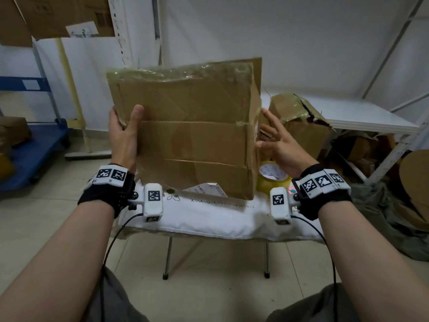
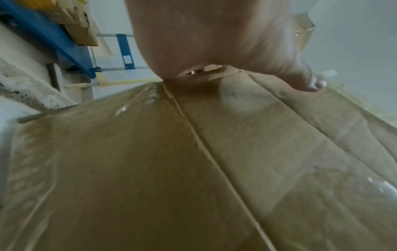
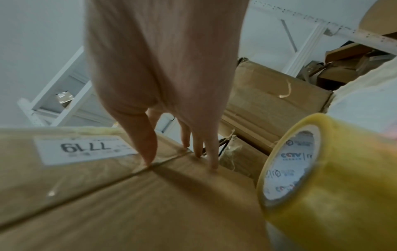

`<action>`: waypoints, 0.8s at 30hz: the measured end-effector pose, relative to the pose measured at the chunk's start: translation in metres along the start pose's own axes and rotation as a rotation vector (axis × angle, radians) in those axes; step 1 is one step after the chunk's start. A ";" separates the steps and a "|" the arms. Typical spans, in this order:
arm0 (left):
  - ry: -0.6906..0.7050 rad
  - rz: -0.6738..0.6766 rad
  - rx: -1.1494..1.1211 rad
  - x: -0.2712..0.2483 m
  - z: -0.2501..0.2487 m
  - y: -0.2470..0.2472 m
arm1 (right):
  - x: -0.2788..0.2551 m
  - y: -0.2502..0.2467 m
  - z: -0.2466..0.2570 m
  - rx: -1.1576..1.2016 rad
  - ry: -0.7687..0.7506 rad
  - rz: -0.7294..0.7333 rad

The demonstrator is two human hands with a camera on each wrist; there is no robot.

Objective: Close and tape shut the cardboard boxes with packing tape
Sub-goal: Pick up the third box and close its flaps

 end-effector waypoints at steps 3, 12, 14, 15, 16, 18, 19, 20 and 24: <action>0.022 0.029 0.025 -0.001 -0.004 0.002 | 0.000 0.007 0.006 0.029 -0.025 0.013; 0.039 0.098 -0.043 -0.012 -0.009 0.019 | -0.010 0.025 0.031 0.085 -0.075 -0.022; 0.012 0.087 -0.083 -0.012 -0.010 0.018 | -0.009 0.025 0.033 0.073 -0.087 -0.026; -0.008 0.081 -0.111 -0.012 -0.010 0.018 | -0.008 0.024 0.033 0.071 -0.095 -0.034; -0.025 0.079 -0.144 -0.012 -0.011 0.019 | -0.006 0.024 0.034 0.071 -0.104 -0.042; -0.047 0.076 -0.181 -0.013 -0.012 0.019 | -0.007 0.025 0.039 0.058 -0.120 -0.043; -0.057 0.069 -0.185 -0.012 -0.011 0.018 | -0.006 0.026 0.039 0.052 -0.120 -0.042; -0.065 0.066 -0.185 -0.012 -0.010 0.017 | -0.007 0.027 0.040 0.048 -0.117 -0.039; -0.086 0.065 -0.182 -0.013 -0.011 0.014 | -0.007 0.030 0.043 0.029 -0.096 -0.055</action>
Point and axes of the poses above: each hand's wrist, its own x-axis towards the middle knuckle, its own y-axis out of the palm, z = x × y, the point moved 4 cm from there along x, towards the middle knuckle, and after that the axes turned 5 degrees about -x, right-handed, at the moved point
